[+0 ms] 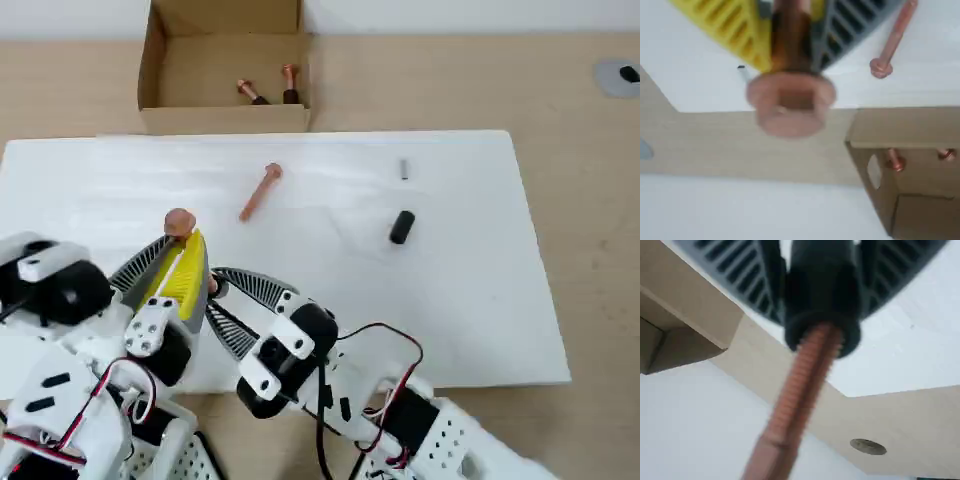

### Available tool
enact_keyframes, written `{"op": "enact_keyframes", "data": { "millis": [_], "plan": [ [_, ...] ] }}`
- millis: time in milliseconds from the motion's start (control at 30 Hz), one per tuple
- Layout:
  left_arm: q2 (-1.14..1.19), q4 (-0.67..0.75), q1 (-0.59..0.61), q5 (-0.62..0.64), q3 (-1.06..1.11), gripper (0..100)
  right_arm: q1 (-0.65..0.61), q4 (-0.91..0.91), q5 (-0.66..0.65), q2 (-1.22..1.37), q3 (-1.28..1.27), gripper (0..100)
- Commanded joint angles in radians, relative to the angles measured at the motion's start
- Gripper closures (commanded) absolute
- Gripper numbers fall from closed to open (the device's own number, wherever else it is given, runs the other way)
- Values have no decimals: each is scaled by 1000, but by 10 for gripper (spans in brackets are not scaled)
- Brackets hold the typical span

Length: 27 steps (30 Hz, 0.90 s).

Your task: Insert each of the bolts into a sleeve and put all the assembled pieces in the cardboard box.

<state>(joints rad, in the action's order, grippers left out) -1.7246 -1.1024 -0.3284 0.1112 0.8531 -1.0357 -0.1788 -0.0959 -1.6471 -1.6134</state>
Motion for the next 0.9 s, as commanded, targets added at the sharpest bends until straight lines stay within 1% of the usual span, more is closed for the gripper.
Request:
{"op": "enact_keyframes", "data": {
  "millis": [0, 133, 233, 467, 633, 767, 867],
  "plan": [
    [-56, 18, -12, -44, 41, 991, 10, -58, 31, -19, 104, 989],
    [-102, -6, -6, -112, 81, 991, 31, -144, 83, -19, 163, 989],
    [-99, -28, -9, -118, 80, 991, 54, -170, 86, -19, 186, 989],
    [-97, -37, -12, -118, 80, 991, 68, -170, 86, -19, 191, 989],
    [-97, -101, -12, -118, 78, 991, 68, -167, 87, -19, 191, 989],
    [-97, -124, -14, -120, 78, 991, 68, -166, 87, -19, 191, 989],
    [-97, -143, -14, -161, 80, 991, 68, -166, 87, -19, 191, 989]
  ]
}}
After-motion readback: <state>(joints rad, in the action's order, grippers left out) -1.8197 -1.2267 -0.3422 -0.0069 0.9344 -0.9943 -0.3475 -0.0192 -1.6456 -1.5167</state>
